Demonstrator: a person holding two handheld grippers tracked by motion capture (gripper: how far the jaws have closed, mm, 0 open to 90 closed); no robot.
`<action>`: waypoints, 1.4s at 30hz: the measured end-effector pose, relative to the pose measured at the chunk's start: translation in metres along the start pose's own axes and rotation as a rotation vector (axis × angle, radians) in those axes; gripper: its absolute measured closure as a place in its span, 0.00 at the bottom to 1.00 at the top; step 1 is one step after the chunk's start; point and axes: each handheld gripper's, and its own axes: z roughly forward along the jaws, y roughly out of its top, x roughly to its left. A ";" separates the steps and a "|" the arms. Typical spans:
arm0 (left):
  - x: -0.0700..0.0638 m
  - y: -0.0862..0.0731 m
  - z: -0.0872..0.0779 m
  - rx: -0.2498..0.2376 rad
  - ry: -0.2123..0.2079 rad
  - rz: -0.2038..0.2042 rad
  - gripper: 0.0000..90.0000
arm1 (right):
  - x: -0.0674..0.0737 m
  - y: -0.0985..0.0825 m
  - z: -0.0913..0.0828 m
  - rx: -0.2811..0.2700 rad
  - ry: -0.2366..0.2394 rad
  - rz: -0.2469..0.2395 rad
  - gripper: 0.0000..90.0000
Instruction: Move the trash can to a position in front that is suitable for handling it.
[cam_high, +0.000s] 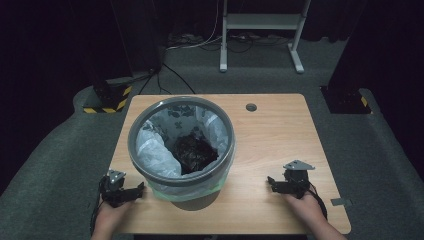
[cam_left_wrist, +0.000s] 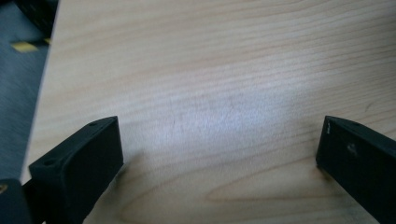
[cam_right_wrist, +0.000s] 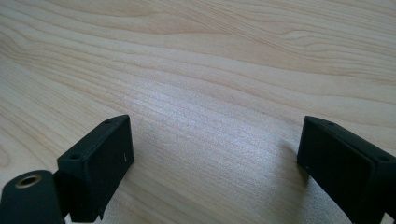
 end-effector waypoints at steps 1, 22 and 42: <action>0.000 0.000 0.000 0.001 0.002 0.003 0.00 | 0.000 0.000 0.000 0.000 0.000 -0.001 0.11; 0.000 0.003 -0.001 0.025 -0.024 0.041 0.04 | -0.002 -0.001 -0.001 -0.001 0.010 -0.007 0.12; -0.019 0.050 -0.036 -0.090 -0.098 0.000 0.17 | 0.049 0.065 -0.041 -0.187 0.038 -0.066 0.12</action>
